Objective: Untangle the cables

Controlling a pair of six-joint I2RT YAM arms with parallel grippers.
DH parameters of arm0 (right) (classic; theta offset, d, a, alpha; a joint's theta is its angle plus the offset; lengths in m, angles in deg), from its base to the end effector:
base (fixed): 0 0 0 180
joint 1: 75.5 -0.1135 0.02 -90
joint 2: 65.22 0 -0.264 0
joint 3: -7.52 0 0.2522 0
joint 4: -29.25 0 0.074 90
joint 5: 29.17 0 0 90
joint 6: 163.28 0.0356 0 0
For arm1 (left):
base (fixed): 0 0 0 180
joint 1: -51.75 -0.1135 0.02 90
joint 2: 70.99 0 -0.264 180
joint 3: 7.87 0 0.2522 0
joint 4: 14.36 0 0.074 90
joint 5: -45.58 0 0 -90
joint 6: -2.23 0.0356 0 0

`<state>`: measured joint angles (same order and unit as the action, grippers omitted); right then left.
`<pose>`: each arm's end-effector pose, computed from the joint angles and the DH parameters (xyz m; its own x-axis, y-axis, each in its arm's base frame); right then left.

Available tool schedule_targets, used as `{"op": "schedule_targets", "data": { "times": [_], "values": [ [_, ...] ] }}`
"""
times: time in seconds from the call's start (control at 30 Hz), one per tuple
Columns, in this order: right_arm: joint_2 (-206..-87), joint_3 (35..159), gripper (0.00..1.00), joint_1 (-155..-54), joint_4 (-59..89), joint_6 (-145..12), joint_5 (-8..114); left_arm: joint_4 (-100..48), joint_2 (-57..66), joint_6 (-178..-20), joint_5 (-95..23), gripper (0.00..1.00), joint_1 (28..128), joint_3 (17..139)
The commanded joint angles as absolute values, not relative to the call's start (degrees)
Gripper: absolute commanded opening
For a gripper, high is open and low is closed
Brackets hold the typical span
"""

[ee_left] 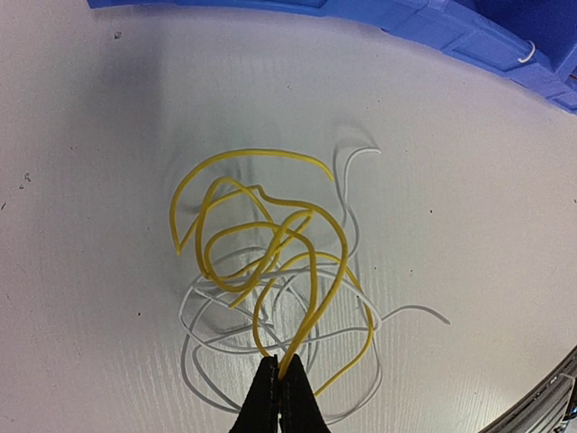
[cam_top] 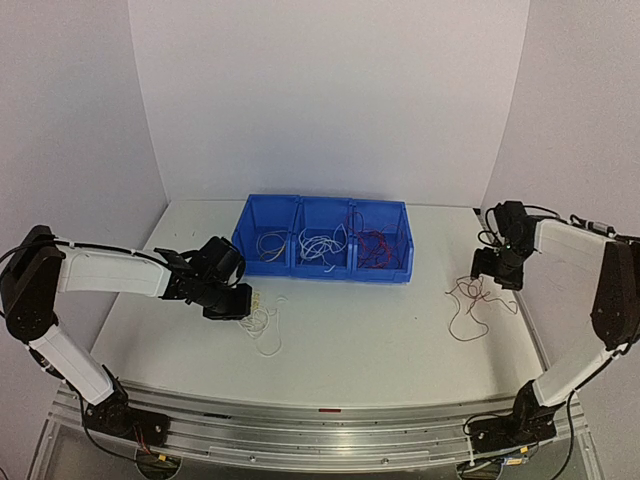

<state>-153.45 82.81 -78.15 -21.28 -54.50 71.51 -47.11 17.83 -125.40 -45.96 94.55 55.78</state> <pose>0.3063 0.0076 0.2234 -0.8342 0.2781 -0.4763 0.3230 0.9463 -0.0132 0.2215 -0.2038 0.1773 -0.9007 0.0022 -0.4345 0.1500 0.9401 -0.3062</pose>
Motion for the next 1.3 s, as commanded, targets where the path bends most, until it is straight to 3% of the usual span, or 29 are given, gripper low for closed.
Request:
{"op": "schedule_targets", "data": {
  "times": [0.0,0.33,0.5,0.67,0.73,0.8,0.97,1.27],
  "values": [
    [-152.1,79.9,0.86,-78.1,-21.4,-53.4,65.7,-46.1,18.1,-126.2,-46.4,0.0,94.7,57.3],
    [-165.1,86.1,0.89,-78.1,-19.2,-54.0,64.7,-46.4,18.7,-125.5,-46.3,0.0,94.7,58.1],
    [-171.5,90.2,0.89,-78.0,-18.8,-55.2,71.5,-46.7,17.8,-125.6,-46.7,0.0,94.7,57.3],
    [-175.5,93.2,0.84,-78.1,-17.4,-55.5,73.8,-46.8,16.3,-125.9,-47.2,0.0,94.7,56.2],
    [-177.1,94.8,0.78,-78.1,-16.8,-55.5,73.3,-47.1,15.9,-125.9,-47.5,0.0,94.7,56.2],
    [-179.1,96.8,0.66,-78.1,-16.8,-55.6,72.4,-47.4,15.6,-125.9,-47.8,0.0,94.7,56.5],
    [-177.9,96.8,0.0,-78.1,-16.7,-55.1,68.6,-48.1,15.0,-125.9,-48.3,0.0,94.7,56.7],
    [-158.8,95.3,0.0,-79.0,-17.4,-55.0,55.5,-47.6,12.5,-126.5,-49.4,0.0,94.7,55.0]
  ]
}}
